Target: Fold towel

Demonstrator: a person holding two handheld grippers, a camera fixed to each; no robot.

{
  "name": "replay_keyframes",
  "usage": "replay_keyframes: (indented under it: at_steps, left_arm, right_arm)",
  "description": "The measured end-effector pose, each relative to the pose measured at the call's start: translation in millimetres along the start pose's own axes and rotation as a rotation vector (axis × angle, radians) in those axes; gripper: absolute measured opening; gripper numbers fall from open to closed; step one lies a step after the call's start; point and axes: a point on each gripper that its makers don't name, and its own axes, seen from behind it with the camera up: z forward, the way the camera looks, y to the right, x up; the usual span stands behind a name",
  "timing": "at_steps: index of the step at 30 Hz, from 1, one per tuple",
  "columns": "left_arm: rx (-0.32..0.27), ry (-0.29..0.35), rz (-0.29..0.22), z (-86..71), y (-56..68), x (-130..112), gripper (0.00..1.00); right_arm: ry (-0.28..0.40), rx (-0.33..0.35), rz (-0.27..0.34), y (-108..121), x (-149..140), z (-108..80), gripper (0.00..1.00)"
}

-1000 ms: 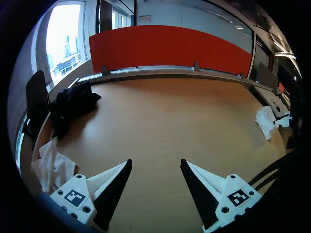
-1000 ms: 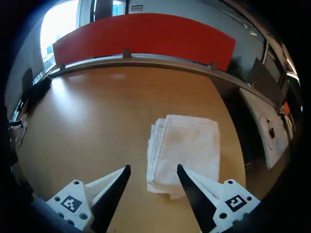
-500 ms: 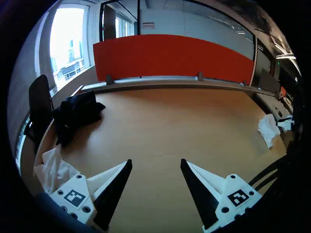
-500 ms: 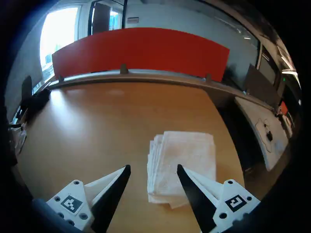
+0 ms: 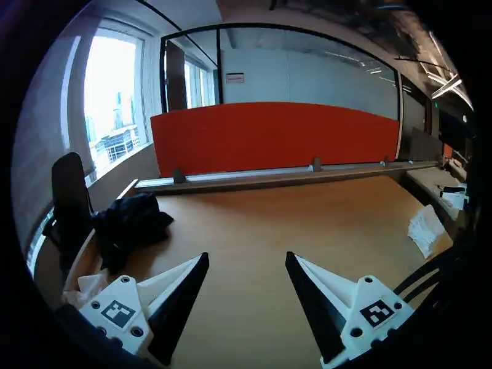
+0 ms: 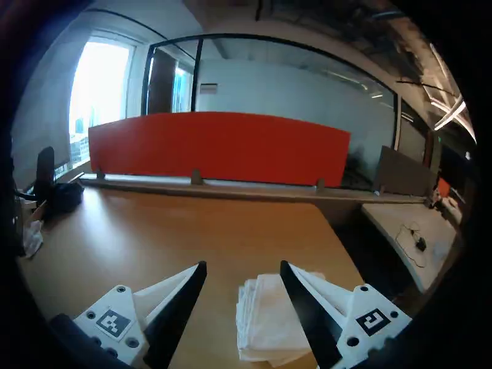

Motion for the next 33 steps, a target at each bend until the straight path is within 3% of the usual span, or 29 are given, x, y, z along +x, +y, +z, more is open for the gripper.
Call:
replay_keyframes:
  at_steps: [6, 12, 18, 33]
  left_arm:
    - [0.01, 0.11, 0.021, -4.0, 0.1, 34.4, 0.92]
    - [0.031, 0.201, 0.021, -9.7, -3.3, 59.6, 0.92]
    - [0.032, 0.241, 0.007, -14.4, -3.2, 72.3, 0.92]
    - [0.047, 0.272, -0.024, -17.6, -12.6, 75.6, 0.92]
  right_arm:
    - [0.136, -0.009, 0.015, -1.7, 40.1, -6.4, 0.93]
    - [0.228, -0.044, -0.022, 0.2, 65.0, -13.6, 0.96]
    - [0.241, -0.036, -0.057, -6.9, 72.6, -13.7, 0.99]
    - [0.281, -0.014, -0.026, -31.4, 96.1, -12.2, 1.0]
